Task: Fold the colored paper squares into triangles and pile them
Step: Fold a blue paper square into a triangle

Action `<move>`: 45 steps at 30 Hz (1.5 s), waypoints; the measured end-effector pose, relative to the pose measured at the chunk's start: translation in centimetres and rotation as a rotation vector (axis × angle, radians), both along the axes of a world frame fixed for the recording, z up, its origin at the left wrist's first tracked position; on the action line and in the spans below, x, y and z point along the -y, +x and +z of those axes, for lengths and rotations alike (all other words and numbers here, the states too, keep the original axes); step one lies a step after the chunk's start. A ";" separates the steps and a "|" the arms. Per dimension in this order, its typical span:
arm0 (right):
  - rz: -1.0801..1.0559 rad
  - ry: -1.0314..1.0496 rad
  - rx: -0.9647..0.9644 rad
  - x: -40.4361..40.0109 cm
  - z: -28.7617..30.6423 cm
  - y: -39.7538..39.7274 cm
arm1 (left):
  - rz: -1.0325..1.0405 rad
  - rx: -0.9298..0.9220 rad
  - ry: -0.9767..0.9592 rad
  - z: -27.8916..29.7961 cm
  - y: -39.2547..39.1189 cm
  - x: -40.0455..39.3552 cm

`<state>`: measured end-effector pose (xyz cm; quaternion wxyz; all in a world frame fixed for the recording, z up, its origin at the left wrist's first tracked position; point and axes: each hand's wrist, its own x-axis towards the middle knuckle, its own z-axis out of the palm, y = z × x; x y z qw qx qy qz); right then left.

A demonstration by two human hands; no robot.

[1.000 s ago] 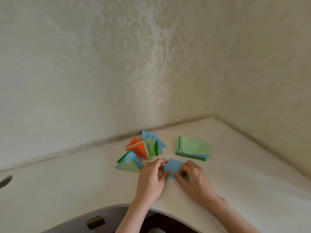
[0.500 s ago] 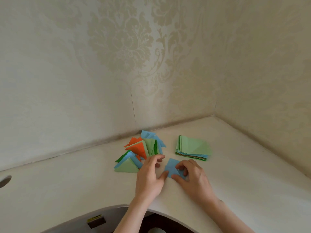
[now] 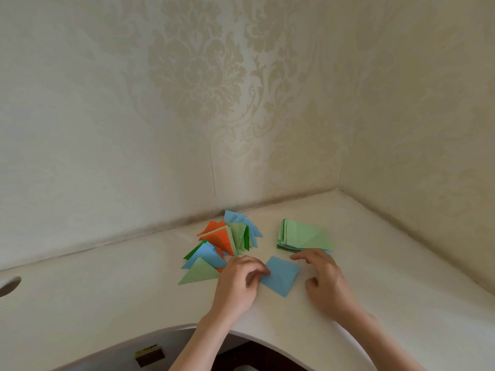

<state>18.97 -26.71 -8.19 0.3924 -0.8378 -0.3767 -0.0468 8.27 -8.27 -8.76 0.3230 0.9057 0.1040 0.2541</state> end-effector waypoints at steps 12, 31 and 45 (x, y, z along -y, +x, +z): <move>0.182 -0.165 0.186 -1.3 0.1 1.0 | -0.077 0.019 0.399 1.3 -1.3 0.1; 0.021 -0.091 0.143 -2.8 -0.7 -1.3 | 0.252 0.062 0.222 -0.2 -2.3 1.0; 0.027 -0.040 -0.098 -2.7 0.0 -0.9 | 0.342 -0.082 0.084 0.1 -2.1 2.3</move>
